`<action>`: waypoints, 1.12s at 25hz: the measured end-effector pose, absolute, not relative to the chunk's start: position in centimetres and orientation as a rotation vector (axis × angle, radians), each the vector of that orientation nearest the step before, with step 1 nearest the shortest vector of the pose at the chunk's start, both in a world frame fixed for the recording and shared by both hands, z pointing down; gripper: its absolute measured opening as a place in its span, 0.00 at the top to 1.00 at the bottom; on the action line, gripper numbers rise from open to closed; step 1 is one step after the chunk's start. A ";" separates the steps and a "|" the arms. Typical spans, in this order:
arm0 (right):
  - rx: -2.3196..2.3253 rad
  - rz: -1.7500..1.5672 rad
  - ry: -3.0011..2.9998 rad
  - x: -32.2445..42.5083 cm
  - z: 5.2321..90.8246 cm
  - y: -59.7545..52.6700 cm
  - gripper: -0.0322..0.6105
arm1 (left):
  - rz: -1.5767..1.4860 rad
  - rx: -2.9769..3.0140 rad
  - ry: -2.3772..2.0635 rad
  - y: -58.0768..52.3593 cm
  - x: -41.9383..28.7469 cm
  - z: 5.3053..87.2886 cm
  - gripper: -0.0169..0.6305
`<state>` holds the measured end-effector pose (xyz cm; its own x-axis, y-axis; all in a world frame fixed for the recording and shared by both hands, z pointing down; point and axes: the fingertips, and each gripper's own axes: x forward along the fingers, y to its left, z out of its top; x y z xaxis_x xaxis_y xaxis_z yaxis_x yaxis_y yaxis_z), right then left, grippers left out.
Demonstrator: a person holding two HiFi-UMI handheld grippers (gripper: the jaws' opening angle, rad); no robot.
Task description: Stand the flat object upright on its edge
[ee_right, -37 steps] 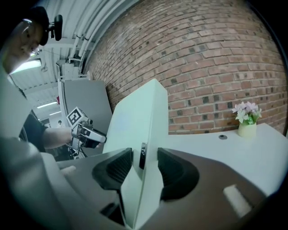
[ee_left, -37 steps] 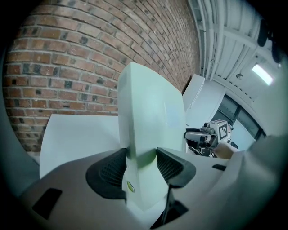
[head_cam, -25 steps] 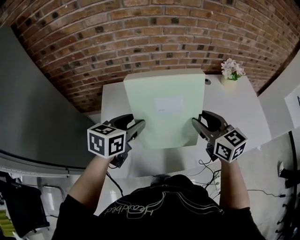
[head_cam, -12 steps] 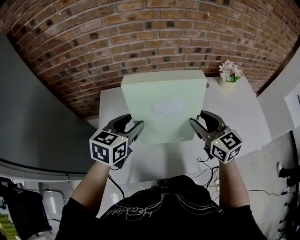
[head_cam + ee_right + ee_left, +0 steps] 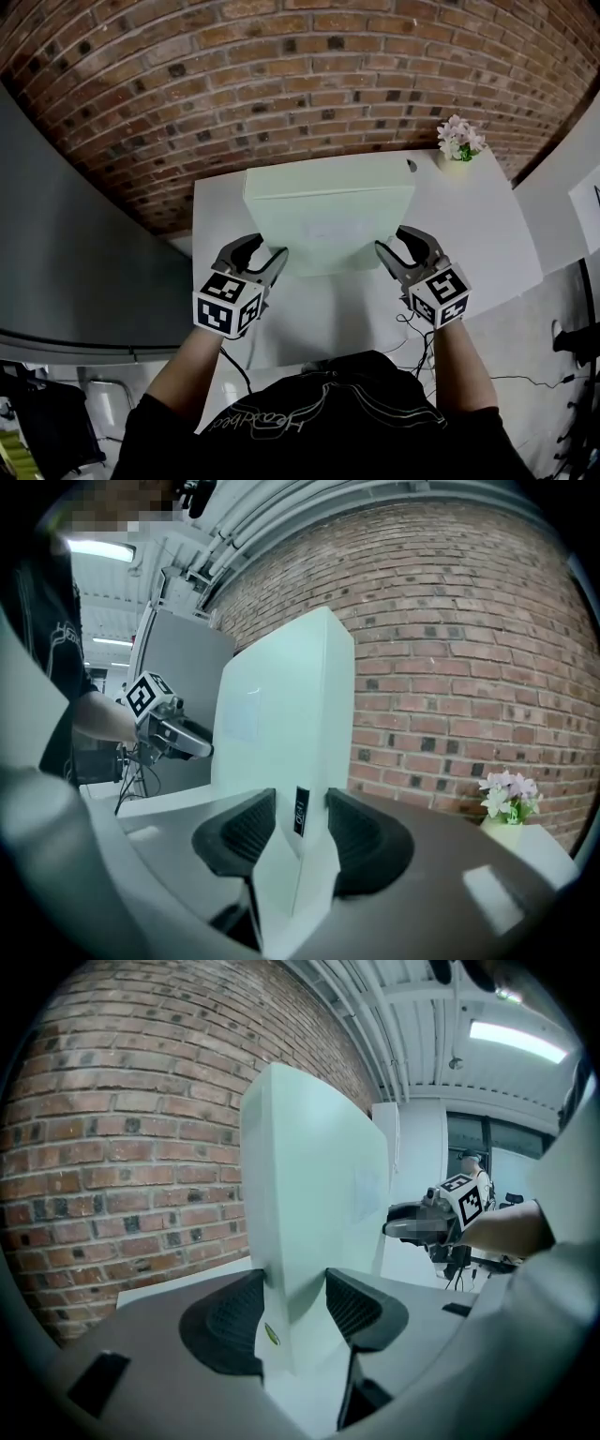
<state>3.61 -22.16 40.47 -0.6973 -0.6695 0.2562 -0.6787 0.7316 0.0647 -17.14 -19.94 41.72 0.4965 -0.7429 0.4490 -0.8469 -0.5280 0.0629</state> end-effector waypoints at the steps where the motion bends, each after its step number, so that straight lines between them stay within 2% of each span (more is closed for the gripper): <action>1: 1.060 0.051 -2.666 3.5 40.8 -22.3 0.67 | 0.545 2.469 -1.350 -20.0 -17.3 41.9 0.65; 28: 1.087 0.087 -2.614 2.5 46.0 -23.2 0.67 | 0.582 2.505 -1.308 -20.9 -18.0 46.3 0.65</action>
